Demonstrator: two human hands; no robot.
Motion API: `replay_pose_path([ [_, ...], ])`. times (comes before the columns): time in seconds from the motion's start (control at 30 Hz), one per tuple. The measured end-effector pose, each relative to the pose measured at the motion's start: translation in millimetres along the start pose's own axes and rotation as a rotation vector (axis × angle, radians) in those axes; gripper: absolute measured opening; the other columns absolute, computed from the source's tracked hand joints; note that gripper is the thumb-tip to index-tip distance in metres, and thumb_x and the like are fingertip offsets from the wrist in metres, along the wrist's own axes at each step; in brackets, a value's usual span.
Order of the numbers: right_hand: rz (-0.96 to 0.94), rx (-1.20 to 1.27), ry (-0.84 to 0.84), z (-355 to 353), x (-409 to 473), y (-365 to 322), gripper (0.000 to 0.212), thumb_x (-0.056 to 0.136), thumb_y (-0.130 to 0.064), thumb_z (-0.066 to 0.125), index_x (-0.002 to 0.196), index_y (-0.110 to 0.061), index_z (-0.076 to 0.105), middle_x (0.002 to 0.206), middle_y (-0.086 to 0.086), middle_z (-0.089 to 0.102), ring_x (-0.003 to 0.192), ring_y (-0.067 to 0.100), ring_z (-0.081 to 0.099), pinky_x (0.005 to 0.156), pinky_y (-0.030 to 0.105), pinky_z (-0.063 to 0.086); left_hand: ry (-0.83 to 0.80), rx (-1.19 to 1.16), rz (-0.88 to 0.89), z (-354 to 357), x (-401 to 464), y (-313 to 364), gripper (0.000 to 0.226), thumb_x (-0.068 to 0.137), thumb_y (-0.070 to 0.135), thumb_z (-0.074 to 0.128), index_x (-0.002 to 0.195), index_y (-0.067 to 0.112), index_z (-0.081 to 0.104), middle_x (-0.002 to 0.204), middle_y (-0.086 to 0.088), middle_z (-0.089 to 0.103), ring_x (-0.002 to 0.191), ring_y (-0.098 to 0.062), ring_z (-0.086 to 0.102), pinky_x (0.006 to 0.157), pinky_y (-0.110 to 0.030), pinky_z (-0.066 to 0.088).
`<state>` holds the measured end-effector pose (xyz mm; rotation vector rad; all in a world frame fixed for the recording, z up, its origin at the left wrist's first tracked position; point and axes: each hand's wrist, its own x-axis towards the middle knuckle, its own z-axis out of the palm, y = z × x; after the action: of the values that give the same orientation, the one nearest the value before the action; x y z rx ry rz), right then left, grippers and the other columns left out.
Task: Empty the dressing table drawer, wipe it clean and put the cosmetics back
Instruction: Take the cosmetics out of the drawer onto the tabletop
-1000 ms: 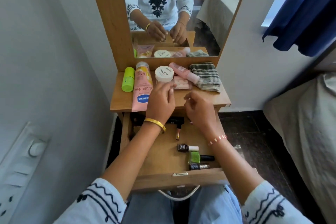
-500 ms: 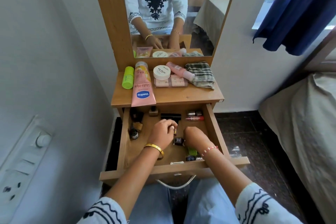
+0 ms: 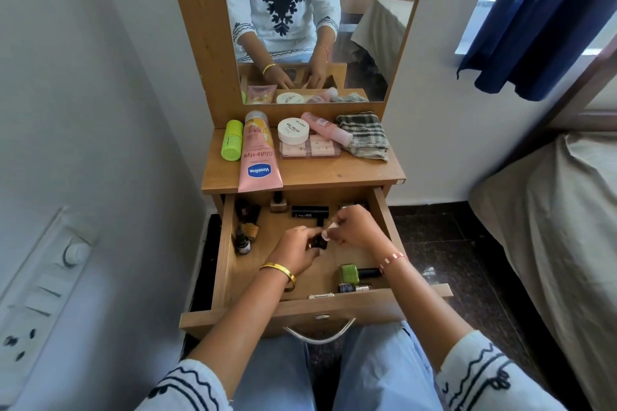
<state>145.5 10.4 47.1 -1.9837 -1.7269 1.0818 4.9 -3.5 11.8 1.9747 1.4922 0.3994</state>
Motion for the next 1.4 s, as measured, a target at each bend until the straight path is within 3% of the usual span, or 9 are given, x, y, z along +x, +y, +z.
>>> replay_pose_path([
  [0.07,0.053,0.025,-0.035,-2.5,0.3,3.7,0.006,0.086,-0.012,0.063,0.091,-0.008,0.063,0.08,0.007,0.066,0.072,0.017,0.063,0.076,0.033,0.056,0.003,-0.013,-0.02,-0.2,0.6,-1.7,0.036,0.084,0.014,0.064,0.119,0.014,0.06,0.118,-0.009,0.061,0.11,-0.022,0.055,0.083,-0.02,0.038],
  [0.2,0.139,-0.37,-0.223,-4.8,-3.2,19.7,0.035,0.085,-0.011,0.062,0.118,-0.001,0.058,0.114,0.014,0.063,0.103,0.028,0.062,0.088,0.034,0.052,0.035,-0.081,-0.07,0.6,0.1,-2.5,0.039,0.085,0.012,0.062,0.123,0.013,0.055,0.125,-0.008,0.058,0.114,-0.022,0.054,0.091,-0.024,0.04],
  [0.37,0.185,-0.619,-0.29,12.7,-6.8,28.8,0.047,0.082,-0.004,0.067,0.126,-0.004,0.051,0.122,0.014,0.059,0.112,0.029,0.059,0.094,0.036,0.05,0.068,-0.109,-0.089,-1.2,-0.5,-3.1,0.037,0.082,0.011,0.065,0.118,0.014,0.057,0.122,-0.006,0.058,0.11,-0.021,0.054,0.086,-0.023,0.039],
  [0.67,0.063,-0.524,-0.223,27.8,-2.3,28.0,0.032,0.087,-0.014,0.061,0.117,-0.004,0.056,0.117,0.014,0.062,0.106,0.029,0.06,0.084,0.031,0.049,0.107,-0.166,-0.149,-6.8,-3.8,-0.6,0.023,0.081,0.008,0.064,0.095,0.014,0.047,0.092,-0.004,0.056,0.078,-0.019,0.051,0.068,-0.024,0.037],
  [0.87,0.096,-0.495,-0.233,27.9,-3.0,28.9,0.031,0.09,-0.021,0.059,0.115,-0.002,0.057,0.113,0.014,0.063,0.099,0.026,0.061,0.074,0.025,0.044,0.117,-0.193,-0.167,-8.1,-5.3,-0.3,0.02,0.08,0.01,0.065,0.092,0.012,0.05,0.091,-0.004,0.058,0.08,-0.019,0.053,0.069,-0.024,0.037],
  [1.0,0.084,-0.444,-0.216,23.9,-1.6,26.7,0.035,0.09,-0.028,0.059,0.109,0.0,0.061,0.109,0.015,0.064,0.089,0.026,0.059,0.071,0.027,0.044,0.152,-0.22,-0.179,-9.5,-6.4,1.3,0.024,0.081,0.007,0.065,0.104,0.009,0.056,0.095,-0.002,0.059,0.082,-0.017,0.054,0.071,-0.022,0.037],
  [1.17,-0.031,-0.258,-0.107,15.1,-2.0,28.1,0.011,0.083,-0.017,0.068,0.087,-0.009,0.061,0.089,0.012,0.068,0.067,0.018,0.059,0.062,0.03,0.052,0.227,-0.314,-0.207,-13.0,-5.7,4.3,0.037,0.081,0.006,0.065,0.118,0.007,0.058,0.117,-0.01,0.061,0.101,-0.022,0.058,0.078,-0.021,0.039],
  [1.23,-0.083,-0.144,-0.049,10.0,-4.5,26.8,0.01,0.081,-0.012,0.069,0.083,-0.013,0.06,0.08,0.005,0.065,0.057,0.012,0.059,0.055,0.024,0.053,0.249,-0.357,-0.213,-15.1,-6.4,5.5,0.041,0.082,0.005,0.065,0.122,0.006,0.056,0.121,-0.011,0.06,0.105,-0.022,0.058,0.081,-0.02,0.039],
  [1.4,-0.164,0.066,0.117,-6.8,-7.7,11.1,0.015,0.078,-0.016,0.074,0.091,-0.019,0.068,0.087,-0.004,0.065,0.077,0.009,0.06,0.06,0.013,0.042,0.306,-0.411,-0.172,-21.4,-10.1,7.7,0.044,0.082,0.007,0.066,0.125,0.008,0.055,0.12,-0.009,0.062,0.104,-0.015,0.057,0.084,-0.02,0.04],
])
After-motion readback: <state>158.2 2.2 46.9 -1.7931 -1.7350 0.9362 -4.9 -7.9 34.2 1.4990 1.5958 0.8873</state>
